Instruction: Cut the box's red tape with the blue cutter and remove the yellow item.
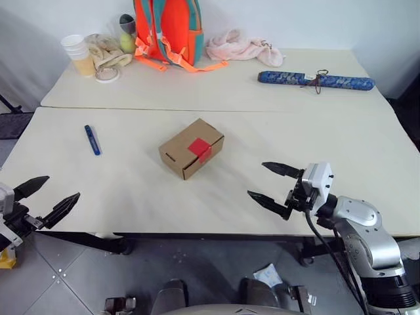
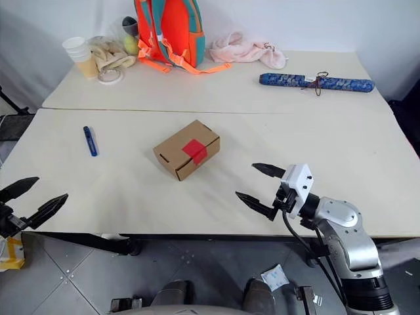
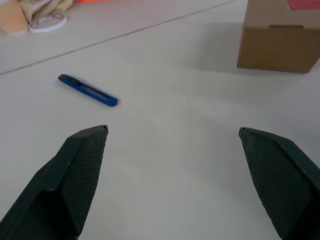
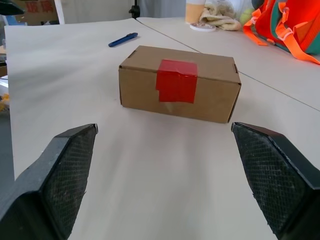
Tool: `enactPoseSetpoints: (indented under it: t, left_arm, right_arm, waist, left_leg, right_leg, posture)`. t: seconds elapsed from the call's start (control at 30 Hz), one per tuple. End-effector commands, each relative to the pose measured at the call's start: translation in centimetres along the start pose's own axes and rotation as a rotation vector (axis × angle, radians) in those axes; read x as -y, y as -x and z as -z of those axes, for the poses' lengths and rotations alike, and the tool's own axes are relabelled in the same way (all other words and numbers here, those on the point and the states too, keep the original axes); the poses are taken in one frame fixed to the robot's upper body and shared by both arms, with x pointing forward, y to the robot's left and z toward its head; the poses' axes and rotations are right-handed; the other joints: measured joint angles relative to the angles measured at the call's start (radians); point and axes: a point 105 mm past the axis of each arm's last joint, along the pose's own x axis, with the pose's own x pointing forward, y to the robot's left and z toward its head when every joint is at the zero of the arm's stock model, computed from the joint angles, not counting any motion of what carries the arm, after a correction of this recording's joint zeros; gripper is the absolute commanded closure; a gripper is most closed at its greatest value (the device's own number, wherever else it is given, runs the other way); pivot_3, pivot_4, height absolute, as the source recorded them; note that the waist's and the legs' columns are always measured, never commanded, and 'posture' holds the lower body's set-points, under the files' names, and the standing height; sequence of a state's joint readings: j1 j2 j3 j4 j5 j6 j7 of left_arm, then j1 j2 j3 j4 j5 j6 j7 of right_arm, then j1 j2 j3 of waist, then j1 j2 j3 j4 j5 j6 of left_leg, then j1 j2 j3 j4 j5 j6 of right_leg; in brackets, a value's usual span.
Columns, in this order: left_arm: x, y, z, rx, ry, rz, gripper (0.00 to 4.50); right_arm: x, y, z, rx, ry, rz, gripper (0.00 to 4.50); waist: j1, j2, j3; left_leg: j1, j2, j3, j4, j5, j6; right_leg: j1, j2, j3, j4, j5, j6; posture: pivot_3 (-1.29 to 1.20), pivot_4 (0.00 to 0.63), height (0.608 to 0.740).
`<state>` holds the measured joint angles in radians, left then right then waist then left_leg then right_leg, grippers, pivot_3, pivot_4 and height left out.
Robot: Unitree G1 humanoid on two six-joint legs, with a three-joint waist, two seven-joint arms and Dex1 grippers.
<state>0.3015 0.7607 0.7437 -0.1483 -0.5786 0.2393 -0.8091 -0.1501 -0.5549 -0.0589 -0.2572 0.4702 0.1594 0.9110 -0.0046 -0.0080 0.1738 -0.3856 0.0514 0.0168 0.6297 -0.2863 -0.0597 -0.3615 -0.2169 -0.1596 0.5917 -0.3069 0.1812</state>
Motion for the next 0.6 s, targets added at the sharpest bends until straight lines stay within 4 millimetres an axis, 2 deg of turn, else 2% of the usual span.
enactPoseSetpoints:
  t: [0.03, 0.2, 0.6]
  left_arm:
    - [-0.2, 0.4, 0.0, -0.008, -0.031, -0.018, 0.02]
    - [-0.3, 0.5, 0.1, -0.005, 0.05, -0.012, 0.02]
    - [-0.2, 0.9, -0.1, -0.005, 0.034, 0.018, 0.02]
  right_arm:
    - [0.3, 0.0, -1.0, 0.017, 0.039, -0.003, 0.0]
    - [0.5, -0.3, -1.1, 0.021, 0.042, -0.014, 0.0]
    - [0.5, -1.1, -1.5, 0.036, 0.05, -0.055, 0.0]
  waist:
    - [0.001, 0.0, 0.0]
    - [0.005, 0.0, 0.0]
    - [0.002, 0.0, 0.0]
  left_leg:
    - [0.0, 0.0, 0.0, 0.0, 0.0, 0.0]
    - [0.0, 0.0, 0.0, 0.001, 0.0, 0.0]
    - [0.0, 0.0, 0.0, 0.001, 0.0, 0.0]
  right_leg:
    - [0.0, 0.0, 0.0, 0.0, 0.0, 0.0]
    - [0.0, 0.0, 0.0, 0.0, 0.0, 0.0]
    - [0.0, 0.0, 0.0, 0.0, 0.0, 0.0]
  posture:
    - [0.0, 0.15, 0.74]
    - [0.0, 0.15, 0.74]
    - [0.0, 0.15, 0.74]
